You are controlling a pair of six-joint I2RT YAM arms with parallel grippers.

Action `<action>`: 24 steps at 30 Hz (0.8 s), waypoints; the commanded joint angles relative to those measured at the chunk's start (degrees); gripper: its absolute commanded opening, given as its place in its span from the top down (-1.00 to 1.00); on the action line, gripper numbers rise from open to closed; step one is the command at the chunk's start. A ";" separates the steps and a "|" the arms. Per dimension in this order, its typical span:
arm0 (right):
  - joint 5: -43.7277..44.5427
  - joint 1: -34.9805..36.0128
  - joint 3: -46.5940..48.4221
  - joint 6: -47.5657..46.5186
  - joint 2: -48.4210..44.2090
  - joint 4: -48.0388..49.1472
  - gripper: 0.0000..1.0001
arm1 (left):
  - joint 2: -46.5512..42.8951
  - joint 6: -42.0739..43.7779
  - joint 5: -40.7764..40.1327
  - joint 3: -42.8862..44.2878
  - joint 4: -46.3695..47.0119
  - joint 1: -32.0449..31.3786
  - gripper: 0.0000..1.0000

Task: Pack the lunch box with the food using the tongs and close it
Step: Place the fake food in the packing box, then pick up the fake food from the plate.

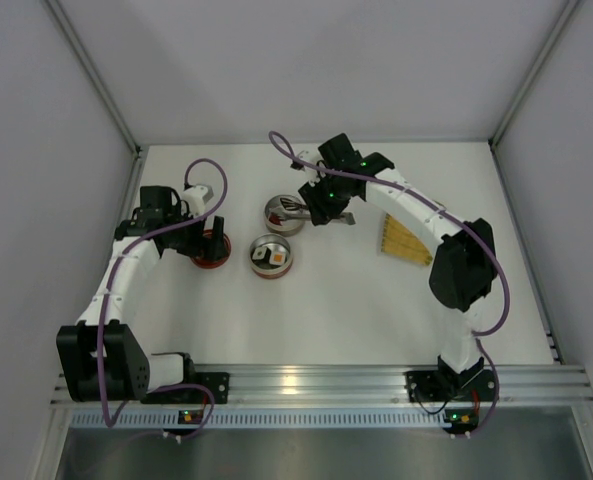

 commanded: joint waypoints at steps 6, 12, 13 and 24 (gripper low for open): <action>-1.66 -2.01 -0.63 -1.69 -8.90 0.37 0.31 | -0.96 1.45 0.03 2.21 -0.05 0.37 -0.96; -2.63 -12.29 -8.81 -10.38 -19.10 -5.08 0.30 | -2.37 4.17 2.75 2.39 -1.46 0.37 -0.96; -2.81 -14.05 -9.78 -13.27 -21.19 -5.78 0.29 | -2.46 4.61 3.11 2.56 -1.89 0.46 -0.96; -1.14 -36.98 -19.10 -32.09 -27.45 -13.25 0.25 | -1.84 3.73 4.69 3.79 -2.16 0.37 -0.96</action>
